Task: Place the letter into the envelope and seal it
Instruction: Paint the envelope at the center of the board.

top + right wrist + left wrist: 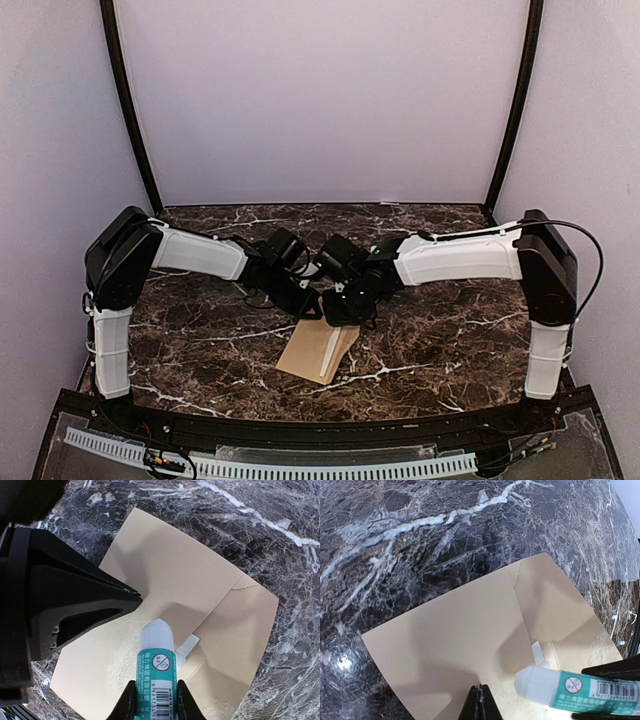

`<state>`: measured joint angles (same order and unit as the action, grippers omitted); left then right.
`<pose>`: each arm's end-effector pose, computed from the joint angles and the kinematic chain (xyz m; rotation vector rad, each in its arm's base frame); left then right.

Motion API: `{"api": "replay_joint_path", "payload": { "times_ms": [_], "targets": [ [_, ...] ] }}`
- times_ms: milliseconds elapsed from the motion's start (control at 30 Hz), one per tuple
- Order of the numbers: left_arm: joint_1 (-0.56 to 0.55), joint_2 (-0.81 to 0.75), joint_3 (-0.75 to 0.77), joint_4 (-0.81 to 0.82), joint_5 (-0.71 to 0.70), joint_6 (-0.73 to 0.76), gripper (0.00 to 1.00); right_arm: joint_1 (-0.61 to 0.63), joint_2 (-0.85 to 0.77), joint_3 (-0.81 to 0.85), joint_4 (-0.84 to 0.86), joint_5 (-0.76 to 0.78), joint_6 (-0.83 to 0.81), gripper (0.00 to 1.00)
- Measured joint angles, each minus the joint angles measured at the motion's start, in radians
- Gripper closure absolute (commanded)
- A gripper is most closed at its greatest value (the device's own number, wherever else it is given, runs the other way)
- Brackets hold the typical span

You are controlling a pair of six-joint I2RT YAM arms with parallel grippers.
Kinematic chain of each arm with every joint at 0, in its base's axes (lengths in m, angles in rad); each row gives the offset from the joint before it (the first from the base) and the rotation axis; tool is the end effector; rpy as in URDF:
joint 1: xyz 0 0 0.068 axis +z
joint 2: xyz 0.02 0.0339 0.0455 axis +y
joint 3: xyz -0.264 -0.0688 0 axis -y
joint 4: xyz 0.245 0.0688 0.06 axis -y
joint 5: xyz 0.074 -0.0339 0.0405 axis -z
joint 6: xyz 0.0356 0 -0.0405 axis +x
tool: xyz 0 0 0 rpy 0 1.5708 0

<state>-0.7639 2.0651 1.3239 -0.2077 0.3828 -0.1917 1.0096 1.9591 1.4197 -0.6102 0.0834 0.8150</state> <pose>0.3005 -0.3062 0.1378 0.9015 2.4827 -0.8432 0.2184 0.3419 0.1836 -0.2464 2.7806 0.4007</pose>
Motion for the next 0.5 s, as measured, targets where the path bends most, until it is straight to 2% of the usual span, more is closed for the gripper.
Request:
{"api": "replay_joint_path", "payload": {
  "times_ms": [200,500],
  "targets": [
    [0.000,0.001,0.002,-0.001,0.000,0.000,0.98,0.023,-0.054,0.007,-0.032,0.009,-0.009,0.99],
    [0.000,0.001,0.002,-0.002,-0.001,0.000,0.97,0.149,-0.100,-0.023,-0.069,-0.002,0.051,0.99]
  ]
}}
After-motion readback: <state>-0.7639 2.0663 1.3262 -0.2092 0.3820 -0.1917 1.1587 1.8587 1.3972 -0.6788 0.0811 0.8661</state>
